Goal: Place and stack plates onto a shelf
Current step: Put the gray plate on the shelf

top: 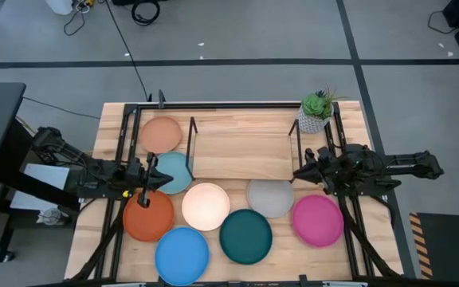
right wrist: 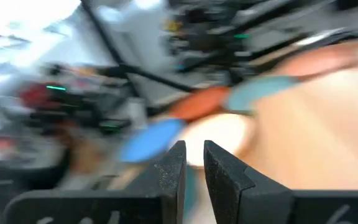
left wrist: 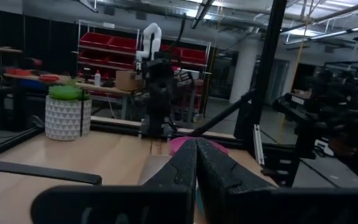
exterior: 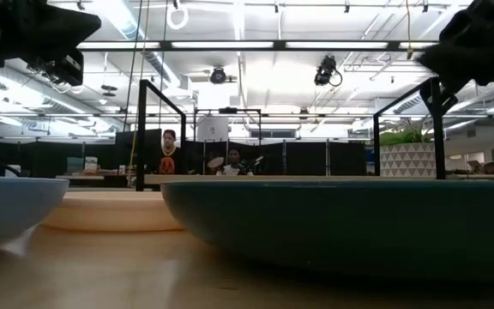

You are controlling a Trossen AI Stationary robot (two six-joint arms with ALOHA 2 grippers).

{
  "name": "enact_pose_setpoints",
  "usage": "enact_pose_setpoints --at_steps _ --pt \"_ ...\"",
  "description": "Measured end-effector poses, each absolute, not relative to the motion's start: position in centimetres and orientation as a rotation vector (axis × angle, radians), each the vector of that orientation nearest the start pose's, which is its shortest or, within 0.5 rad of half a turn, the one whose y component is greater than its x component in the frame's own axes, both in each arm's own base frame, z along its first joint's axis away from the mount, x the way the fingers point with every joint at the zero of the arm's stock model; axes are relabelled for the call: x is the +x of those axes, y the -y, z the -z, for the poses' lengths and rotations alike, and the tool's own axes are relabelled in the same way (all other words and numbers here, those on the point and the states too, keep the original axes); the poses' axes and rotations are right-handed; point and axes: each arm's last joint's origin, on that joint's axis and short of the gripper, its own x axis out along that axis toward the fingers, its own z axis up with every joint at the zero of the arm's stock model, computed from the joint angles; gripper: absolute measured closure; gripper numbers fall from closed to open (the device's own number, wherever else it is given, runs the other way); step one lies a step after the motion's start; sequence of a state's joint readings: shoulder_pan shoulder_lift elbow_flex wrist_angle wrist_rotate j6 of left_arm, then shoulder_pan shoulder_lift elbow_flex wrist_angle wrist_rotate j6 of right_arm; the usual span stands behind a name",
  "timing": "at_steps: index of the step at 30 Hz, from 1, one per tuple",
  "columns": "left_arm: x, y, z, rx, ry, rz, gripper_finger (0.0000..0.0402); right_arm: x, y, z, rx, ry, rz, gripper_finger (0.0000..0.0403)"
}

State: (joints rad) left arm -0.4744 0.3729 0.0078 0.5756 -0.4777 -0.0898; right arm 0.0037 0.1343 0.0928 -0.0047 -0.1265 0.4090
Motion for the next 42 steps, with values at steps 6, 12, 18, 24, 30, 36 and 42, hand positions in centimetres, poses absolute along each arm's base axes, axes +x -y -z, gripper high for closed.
enact_pose_setpoints --at_steps 6,12,18,24,30,36,42 --pt "10.9 4.1 -18.8 -0.220 0.191 0.008 0.0386 9.7 -0.2 -21.1 0.238 -0.020 0.036 0.0343" --pt "10.9 4.0 -18.8 -0.190 0.190 -0.022 0.0386 9.6 -0.9 -23.0 0.225 -0.004 -0.074 0.0343" --pt "10.9 3.7 -18.8 -0.191 0.189 -0.134 0.0386 11.7 -2.5 -21.6 0.224 -0.183 -0.095 0.0344" --pt "10.9 3.7 -18.7 -0.177 0.185 -0.151 0.0386 13.4 -5.0 -22.0 0.069 -0.330 -0.001 0.0344" --pt "10.9 3.7 -18.7 -0.177 0.184 -0.151 0.0386 15.1 -8.3 -23.5 -0.082 -0.391 -0.036 0.0344" --pt "10.9 3.7 -18.7 -0.207 0.186 -0.148 0.0386 17.1 -11.3 -22.0 -0.139 -0.594 -0.194 0.0344" --pt "10.9 3.7 -18.7 -0.247 0.188 -0.145 0.0386 18.4 -13.4 -19.4 -0.236 -0.836 -0.228 0.0342"
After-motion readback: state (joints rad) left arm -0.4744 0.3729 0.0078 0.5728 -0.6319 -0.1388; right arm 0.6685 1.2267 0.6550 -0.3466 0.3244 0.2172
